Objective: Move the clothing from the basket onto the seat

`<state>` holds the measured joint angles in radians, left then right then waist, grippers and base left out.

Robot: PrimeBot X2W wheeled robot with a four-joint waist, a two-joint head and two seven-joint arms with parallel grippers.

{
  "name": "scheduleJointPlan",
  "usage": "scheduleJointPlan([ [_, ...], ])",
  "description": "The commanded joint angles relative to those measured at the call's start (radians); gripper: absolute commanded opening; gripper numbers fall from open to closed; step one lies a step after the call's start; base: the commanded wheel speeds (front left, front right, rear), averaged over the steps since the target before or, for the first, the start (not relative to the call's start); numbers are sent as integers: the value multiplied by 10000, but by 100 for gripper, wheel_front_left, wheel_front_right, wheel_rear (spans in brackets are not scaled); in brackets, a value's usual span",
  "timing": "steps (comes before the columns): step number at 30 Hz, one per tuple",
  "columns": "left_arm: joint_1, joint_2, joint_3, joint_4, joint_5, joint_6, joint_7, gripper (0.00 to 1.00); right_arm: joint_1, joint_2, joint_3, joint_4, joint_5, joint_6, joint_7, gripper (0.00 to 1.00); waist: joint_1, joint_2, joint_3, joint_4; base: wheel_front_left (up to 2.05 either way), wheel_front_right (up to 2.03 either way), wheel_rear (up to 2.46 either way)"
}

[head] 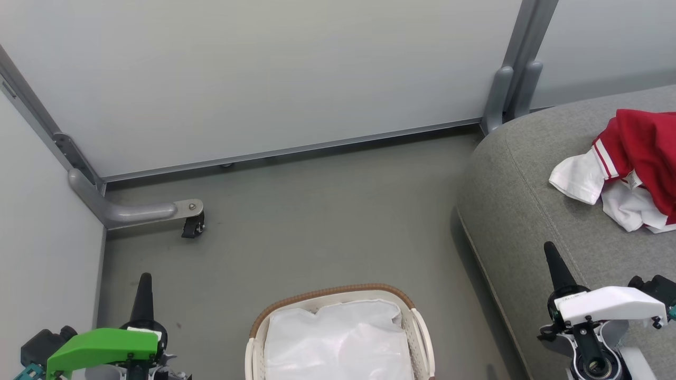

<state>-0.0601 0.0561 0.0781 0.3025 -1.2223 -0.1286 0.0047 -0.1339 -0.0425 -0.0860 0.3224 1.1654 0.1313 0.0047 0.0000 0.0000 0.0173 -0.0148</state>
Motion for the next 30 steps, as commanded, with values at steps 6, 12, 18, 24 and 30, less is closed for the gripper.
scheduleJointPlan([
  [6,-292,14,96,-164,-694,-24,188,0,72,-74,-75,-227,770,-6,197,0,0,0,-17,18,0,0,0],
  [12,-350,2,136,-242,-1179,-26,323,0,111,-78,-110,-315,1330,-5,323,0,0,0,-33,34,0,0,0],
  [18,-396,-8,181,-301,-1653,-28,479,0,149,-82,-145,-410,1884,-6,467,0,0,0,-49,51,0,0,0],
  [24,-428,-18,223,-358,-2083,-30,586,0,182,-86,-174,-486,2387,-6,601,0,0,0,-65,68,0,0,0],
  [30,-468,-27,266,-409,-2516,-32,720,0,197,-92,-202,-562,2861,-7,723,0,0,0,-81,84,0,0,0],
])
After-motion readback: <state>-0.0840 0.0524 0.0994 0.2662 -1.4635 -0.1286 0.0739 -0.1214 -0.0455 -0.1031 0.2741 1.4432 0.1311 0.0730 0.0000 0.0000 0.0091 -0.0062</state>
